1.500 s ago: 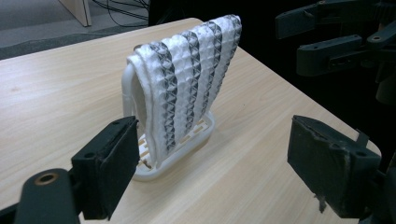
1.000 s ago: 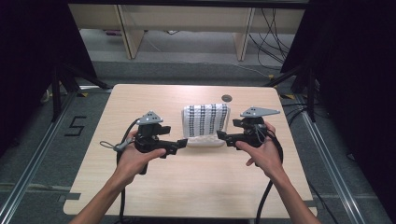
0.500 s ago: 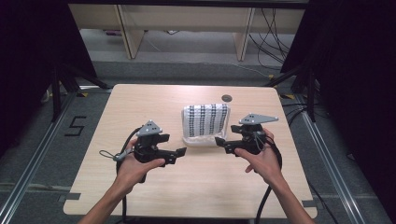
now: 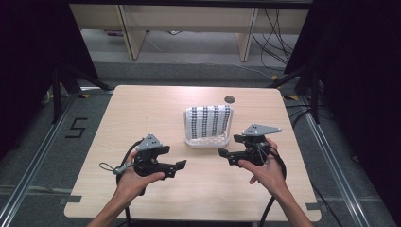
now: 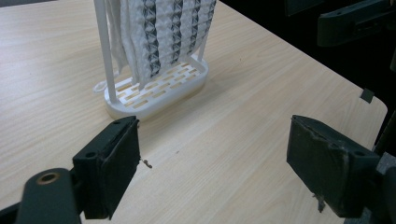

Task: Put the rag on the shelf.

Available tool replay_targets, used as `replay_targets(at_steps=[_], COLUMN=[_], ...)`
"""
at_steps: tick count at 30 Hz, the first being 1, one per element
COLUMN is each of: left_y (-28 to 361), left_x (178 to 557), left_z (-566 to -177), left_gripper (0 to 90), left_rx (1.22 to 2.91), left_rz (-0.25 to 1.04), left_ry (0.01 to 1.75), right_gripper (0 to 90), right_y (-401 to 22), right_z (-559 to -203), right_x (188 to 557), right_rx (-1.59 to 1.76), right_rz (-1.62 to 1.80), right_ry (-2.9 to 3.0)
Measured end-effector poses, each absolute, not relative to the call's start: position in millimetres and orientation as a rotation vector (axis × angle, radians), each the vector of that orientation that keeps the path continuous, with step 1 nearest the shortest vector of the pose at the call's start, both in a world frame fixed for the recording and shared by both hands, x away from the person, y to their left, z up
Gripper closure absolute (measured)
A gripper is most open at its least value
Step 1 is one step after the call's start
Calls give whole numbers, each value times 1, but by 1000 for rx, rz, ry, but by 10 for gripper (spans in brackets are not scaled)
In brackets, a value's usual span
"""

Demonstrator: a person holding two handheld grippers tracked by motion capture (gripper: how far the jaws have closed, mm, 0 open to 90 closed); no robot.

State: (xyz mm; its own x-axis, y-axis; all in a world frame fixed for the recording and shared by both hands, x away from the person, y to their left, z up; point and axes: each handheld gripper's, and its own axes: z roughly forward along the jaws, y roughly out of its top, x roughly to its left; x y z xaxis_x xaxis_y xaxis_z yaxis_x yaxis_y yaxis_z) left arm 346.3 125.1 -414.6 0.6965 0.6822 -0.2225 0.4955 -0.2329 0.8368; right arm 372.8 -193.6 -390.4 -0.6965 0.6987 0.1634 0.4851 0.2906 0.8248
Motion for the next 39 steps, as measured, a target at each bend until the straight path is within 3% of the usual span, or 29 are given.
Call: replay_targets(at_steps=[39], left_y=[137], left_x=[324], left_z=[-449], left_gripper=[166], left_rx=[1926], left_rz=[240], left_ry=[919], right_gripper=[205], right_y=[-197], right_z=[-416], right_x=[350], right_rx=[1028], right_rz=[1330], right_ry=[2375])
